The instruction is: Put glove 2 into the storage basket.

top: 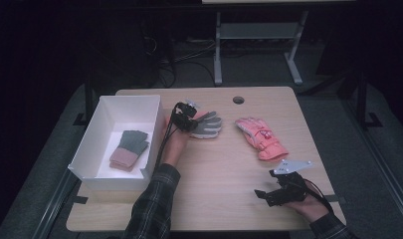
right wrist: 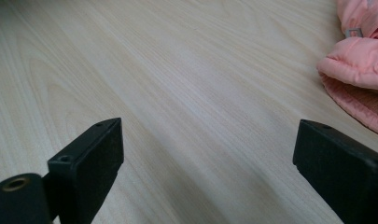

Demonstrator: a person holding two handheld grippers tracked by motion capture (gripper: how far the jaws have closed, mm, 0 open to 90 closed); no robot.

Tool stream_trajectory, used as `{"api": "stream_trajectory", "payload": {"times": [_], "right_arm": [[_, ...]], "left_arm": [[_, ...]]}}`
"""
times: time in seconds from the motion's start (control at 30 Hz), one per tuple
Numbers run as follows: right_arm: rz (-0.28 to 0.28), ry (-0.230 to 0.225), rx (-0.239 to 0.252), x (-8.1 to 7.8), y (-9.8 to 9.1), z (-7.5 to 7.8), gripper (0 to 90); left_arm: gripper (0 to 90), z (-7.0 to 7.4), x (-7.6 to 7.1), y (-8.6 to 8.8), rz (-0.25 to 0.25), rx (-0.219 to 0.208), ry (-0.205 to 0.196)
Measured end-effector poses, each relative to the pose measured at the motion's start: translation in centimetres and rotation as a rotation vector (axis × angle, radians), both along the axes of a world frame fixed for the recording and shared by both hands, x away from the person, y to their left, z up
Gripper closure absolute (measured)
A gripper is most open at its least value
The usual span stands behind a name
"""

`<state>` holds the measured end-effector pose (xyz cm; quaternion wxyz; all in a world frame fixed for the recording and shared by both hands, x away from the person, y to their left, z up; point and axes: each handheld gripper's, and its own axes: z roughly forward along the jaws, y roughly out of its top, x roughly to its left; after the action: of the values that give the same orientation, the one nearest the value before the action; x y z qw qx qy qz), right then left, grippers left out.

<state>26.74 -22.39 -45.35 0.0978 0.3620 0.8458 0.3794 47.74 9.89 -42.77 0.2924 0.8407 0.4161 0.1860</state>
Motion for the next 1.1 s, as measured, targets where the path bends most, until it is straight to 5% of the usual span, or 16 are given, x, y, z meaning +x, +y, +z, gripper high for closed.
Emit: {"api": "stream_trajectory", "payload": {"times": [0.23, 0.47, 1.1], "right_arm": [[0.002, -0.001, 0.003, 0.0, 0.0, 0.1, 8.3], [0.004, 0.001, 0.002, 0.0, 0.0, 0.0, 8.3], [-0.014, 0.003, -0.012, -0.2, -0.1, 0.0, 8.6]], "left_arm": [[89.8, 0.4, 1.0, 0.0, 0.032, -0.010, -0.045], [89.8, -0.6, 1.4, 0.1, 0.025, 0.006, 0.048], [89.9, -0.8, -6.0, -1.6, -0.189, -0.092, 0.143]]}}
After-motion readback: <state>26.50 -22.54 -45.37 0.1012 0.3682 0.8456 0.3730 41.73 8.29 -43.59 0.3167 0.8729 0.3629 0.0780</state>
